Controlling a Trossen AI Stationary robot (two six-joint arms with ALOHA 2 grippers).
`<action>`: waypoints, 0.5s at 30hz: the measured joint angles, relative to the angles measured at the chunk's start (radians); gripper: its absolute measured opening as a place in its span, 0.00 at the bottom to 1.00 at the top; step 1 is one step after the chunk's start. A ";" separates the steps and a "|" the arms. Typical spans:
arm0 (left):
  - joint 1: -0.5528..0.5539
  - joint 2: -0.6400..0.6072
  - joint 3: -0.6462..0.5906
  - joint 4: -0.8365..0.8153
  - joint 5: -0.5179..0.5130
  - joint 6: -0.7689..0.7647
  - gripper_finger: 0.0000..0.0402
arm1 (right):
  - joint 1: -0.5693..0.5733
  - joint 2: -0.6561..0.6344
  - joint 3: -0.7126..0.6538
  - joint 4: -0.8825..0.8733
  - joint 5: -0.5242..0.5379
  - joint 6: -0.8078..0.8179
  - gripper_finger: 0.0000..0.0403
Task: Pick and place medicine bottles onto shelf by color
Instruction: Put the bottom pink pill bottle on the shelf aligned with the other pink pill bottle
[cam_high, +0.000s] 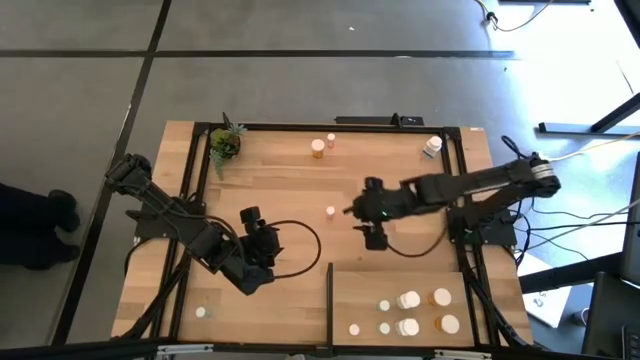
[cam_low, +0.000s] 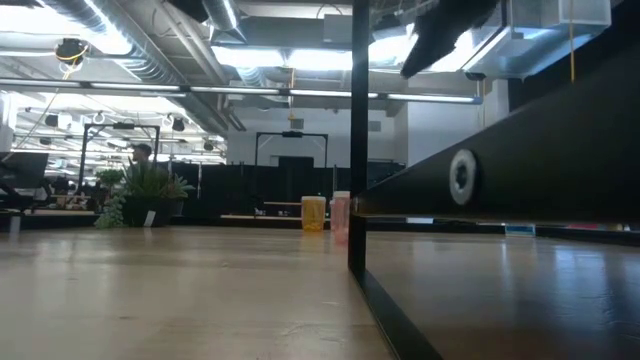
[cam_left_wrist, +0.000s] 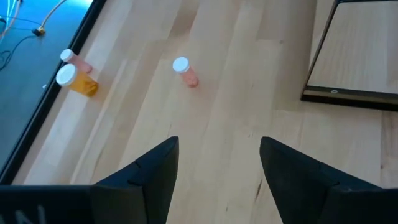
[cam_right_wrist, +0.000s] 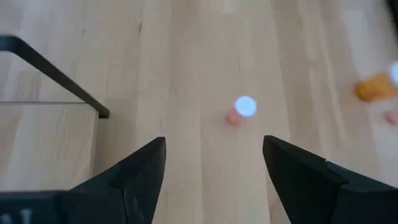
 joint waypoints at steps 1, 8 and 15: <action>0.000 0.000 0.000 -0.001 0.000 0.000 0.55 | -0.025 0.016 0.000 0.016 -0.031 -0.033 0.67; 0.000 0.000 0.000 -0.001 0.000 -0.004 0.55 | -0.151 0.131 0.000 0.113 -0.121 -0.192 0.67; 0.020 0.000 0.000 0.000 0.000 -0.005 0.55 | -0.216 0.252 0.000 0.141 -0.145 -0.266 0.67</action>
